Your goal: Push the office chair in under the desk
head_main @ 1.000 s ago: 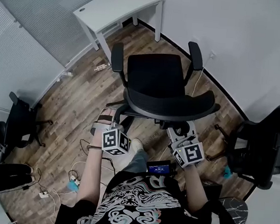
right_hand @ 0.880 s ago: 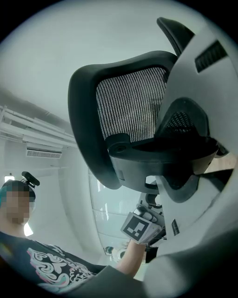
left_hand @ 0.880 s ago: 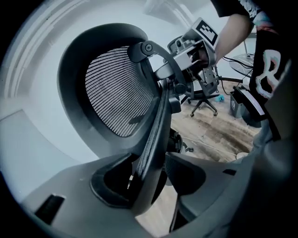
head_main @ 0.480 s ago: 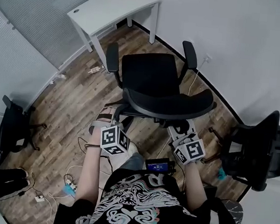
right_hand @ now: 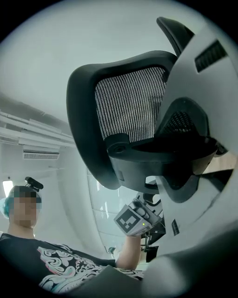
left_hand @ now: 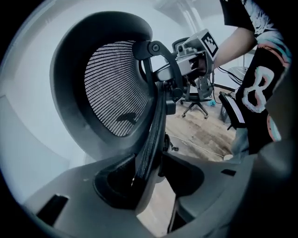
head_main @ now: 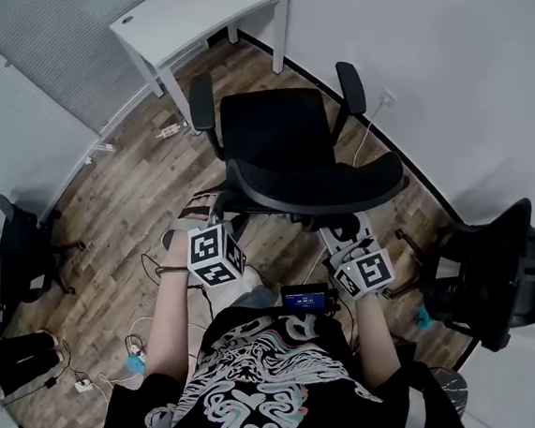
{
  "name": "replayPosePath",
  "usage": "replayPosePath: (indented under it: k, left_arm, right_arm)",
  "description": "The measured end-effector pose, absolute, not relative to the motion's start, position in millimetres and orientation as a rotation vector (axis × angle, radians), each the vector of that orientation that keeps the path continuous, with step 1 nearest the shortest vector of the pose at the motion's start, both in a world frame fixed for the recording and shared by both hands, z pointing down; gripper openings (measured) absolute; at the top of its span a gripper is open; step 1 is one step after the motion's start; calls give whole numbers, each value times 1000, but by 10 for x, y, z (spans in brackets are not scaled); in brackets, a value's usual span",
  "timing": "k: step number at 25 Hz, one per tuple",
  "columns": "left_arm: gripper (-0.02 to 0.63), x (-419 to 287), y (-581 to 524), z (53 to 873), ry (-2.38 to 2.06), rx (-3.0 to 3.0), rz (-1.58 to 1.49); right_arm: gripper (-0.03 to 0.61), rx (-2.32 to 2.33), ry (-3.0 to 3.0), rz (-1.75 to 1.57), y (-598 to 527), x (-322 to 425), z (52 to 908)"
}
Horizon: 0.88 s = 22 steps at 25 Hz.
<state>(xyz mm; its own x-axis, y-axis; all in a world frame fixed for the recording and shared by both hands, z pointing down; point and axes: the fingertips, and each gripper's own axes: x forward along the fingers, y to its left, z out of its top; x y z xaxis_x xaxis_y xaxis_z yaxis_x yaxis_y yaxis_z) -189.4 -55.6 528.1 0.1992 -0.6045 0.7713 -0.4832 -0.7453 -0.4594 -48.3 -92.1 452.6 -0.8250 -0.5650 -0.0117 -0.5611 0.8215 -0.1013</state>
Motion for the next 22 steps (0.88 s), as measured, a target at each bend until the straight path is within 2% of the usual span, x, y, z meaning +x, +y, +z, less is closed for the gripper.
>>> replayPosePath:
  k: [22]
  left_arm:
    - [213,-1589,-883,5307,1271,-2270,-1640]
  right_arm:
    - [178,-707,3026,-151,-1367,-229,4549]
